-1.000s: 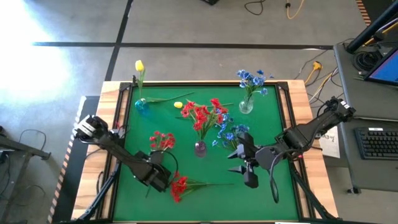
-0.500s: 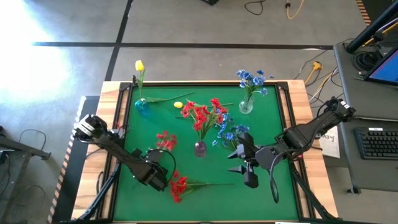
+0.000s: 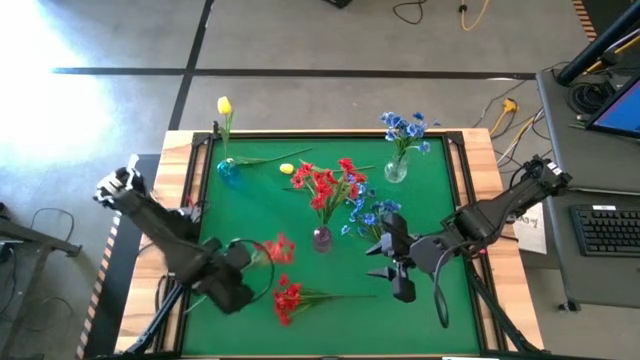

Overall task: Sort flowers into vase by color
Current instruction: Put the left red flowers into the purple vase

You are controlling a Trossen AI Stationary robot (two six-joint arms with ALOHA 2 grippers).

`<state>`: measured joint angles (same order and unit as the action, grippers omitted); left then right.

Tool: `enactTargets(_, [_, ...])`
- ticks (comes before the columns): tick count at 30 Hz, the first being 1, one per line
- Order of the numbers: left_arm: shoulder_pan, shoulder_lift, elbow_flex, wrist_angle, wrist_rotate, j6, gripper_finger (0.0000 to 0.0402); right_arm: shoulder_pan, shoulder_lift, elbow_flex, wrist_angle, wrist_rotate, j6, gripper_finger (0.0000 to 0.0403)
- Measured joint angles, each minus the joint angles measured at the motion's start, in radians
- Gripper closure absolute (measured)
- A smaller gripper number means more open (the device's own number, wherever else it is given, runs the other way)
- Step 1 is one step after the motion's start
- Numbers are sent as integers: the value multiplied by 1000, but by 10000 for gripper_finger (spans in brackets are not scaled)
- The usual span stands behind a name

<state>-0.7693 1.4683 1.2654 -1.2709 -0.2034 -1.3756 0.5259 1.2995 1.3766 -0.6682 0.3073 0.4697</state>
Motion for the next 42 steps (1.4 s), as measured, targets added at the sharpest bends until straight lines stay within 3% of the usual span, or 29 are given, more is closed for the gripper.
enactTargets(4, [-105,-53,84,43,-206,108,401,0,0,-9,0,0,-11,188])
enactTargets(9, [-184,-97,109,269,-534,373,401,0,0,-44,48,8,-43,188])
enactTargets(11, [-183,-102,103,377,-614,511,401,0,0,-70,112,18,-78,188])
enactTargets(14, [-160,-90,87,524,-694,722,402,0,9,-102,237,122,-161,188])
enactTargets(17, [-120,-69,63,676,-702,917,402,-1,40,-118,334,212,-257,188])
enactTargets(20, [-80,-55,28,823,-703,1064,402,-2,87,-121,447,217,-338,188])
enactTargets(24, [-38,-51,-9,962,-705,1149,401,0,145,-121,602,217,-411,188])
enactTargets(30, [-14,-51,-95,1295,-704,1328,401,-2,215,-122,829,218,-461,188])
enactTargets(36, [-5,-50,-157,1440,-705,1377,401,-2,260,-121,1026,214,-537,188])
enactTargets(42, [20,-48,-203,1523,-704,1371,401,-9,276,-119,1076,176,-559,188])
